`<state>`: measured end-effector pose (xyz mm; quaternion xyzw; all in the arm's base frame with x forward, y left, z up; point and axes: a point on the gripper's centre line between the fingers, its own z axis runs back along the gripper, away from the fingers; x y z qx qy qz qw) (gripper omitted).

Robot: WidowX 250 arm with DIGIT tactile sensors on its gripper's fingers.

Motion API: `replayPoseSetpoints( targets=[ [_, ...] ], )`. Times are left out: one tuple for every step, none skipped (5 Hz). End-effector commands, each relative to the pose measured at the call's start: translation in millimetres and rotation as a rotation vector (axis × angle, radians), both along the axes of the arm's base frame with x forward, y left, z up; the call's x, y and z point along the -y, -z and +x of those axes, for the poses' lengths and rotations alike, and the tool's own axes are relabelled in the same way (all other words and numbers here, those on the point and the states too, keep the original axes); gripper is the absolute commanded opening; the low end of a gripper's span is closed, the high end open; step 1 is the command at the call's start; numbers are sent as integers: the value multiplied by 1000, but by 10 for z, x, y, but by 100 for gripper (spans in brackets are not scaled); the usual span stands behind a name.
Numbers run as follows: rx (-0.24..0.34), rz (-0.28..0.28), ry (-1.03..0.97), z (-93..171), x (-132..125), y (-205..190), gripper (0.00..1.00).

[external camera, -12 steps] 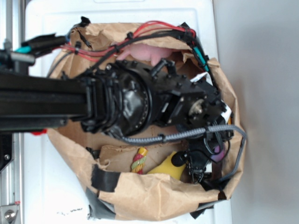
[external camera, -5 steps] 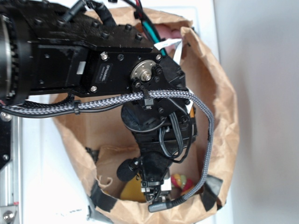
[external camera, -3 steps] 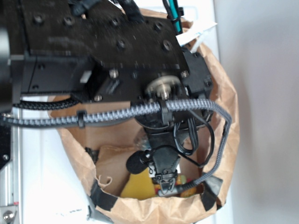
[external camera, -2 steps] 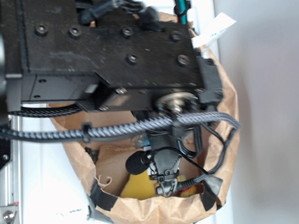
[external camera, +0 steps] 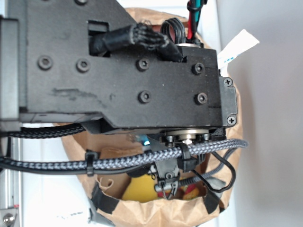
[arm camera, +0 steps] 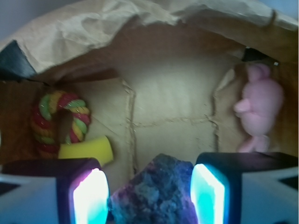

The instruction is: Grab the rock.

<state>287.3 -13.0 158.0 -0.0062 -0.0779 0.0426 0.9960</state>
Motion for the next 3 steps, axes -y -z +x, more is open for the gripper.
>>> replayPoseSetpoints(
  targets=[
    [98, 7, -23, -29, -255, -629, 0],
    [116, -2, -18, -49, -349, -688, 0],
    [153, -7, -3, -52, -359, -641, 0]
  ],
)
